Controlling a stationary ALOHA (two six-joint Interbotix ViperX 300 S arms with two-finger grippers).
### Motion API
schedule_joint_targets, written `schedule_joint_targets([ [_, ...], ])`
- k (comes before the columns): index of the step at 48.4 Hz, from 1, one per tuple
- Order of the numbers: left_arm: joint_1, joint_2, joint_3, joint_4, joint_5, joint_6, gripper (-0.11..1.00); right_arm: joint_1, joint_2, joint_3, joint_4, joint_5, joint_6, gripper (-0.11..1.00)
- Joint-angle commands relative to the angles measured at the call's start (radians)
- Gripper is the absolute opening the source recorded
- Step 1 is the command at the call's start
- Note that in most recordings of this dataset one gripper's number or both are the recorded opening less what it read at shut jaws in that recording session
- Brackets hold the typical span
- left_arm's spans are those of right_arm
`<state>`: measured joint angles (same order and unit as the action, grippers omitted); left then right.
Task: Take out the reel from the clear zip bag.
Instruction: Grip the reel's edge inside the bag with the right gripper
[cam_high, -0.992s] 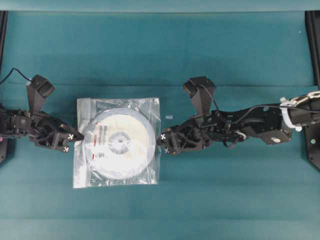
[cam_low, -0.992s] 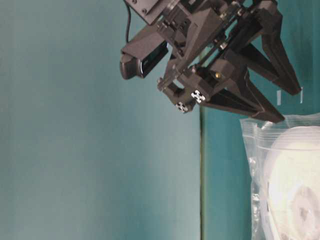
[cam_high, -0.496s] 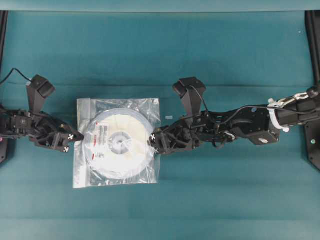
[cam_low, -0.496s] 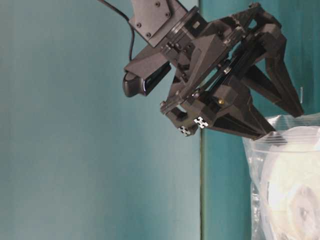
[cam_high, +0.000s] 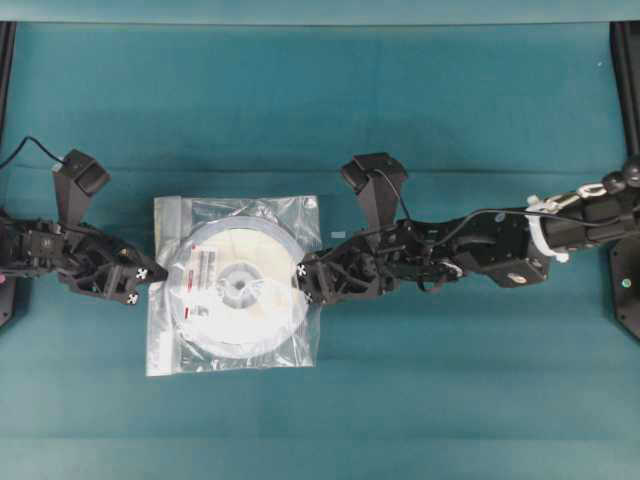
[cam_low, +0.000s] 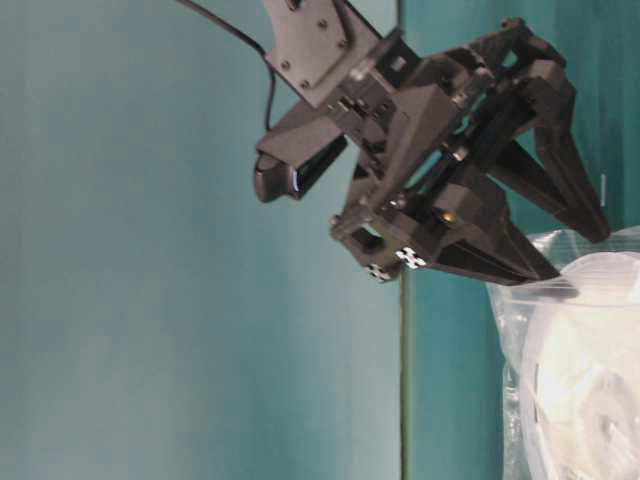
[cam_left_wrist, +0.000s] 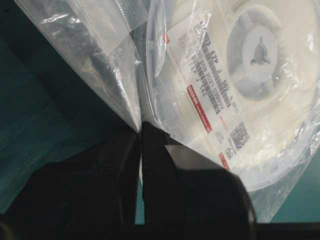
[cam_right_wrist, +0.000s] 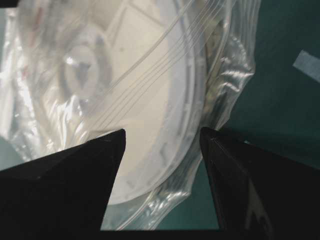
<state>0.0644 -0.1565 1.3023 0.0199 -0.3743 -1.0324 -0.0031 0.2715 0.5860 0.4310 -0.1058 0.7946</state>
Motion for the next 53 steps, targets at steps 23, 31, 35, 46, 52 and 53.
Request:
schedule_joint_targets([
  [23,0.002,0.002,-0.009,0.003,-0.002,0.003,-0.04,0.000,0.035,-0.074,0.002,-0.005,0.005,0.81],
  [31,0.002,0.005,-0.012,0.002,-0.002,0.003,-0.04,0.000,0.038,-0.081,0.002,-0.009,0.005,0.81],
  [35,0.002,0.005,-0.014,0.003,-0.002,0.000,-0.04,0.000,0.040,-0.084,0.002,-0.008,0.005,0.80],
  [46,0.002,0.005,-0.014,0.003,-0.002,0.003,-0.04,-0.002,0.043,-0.081,0.002,0.009,0.008,0.67],
  [52,0.002,0.005,-0.014,0.003,-0.002,0.003,-0.04,-0.006,0.041,-0.080,0.014,0.037,0.009,0.46],
  [53,0.002,0.005,-0.014,0.003,-0.002,0.000,-0.04,-0.008,0.041,-0.078,0.021,0.038,0.009,0.42],
])
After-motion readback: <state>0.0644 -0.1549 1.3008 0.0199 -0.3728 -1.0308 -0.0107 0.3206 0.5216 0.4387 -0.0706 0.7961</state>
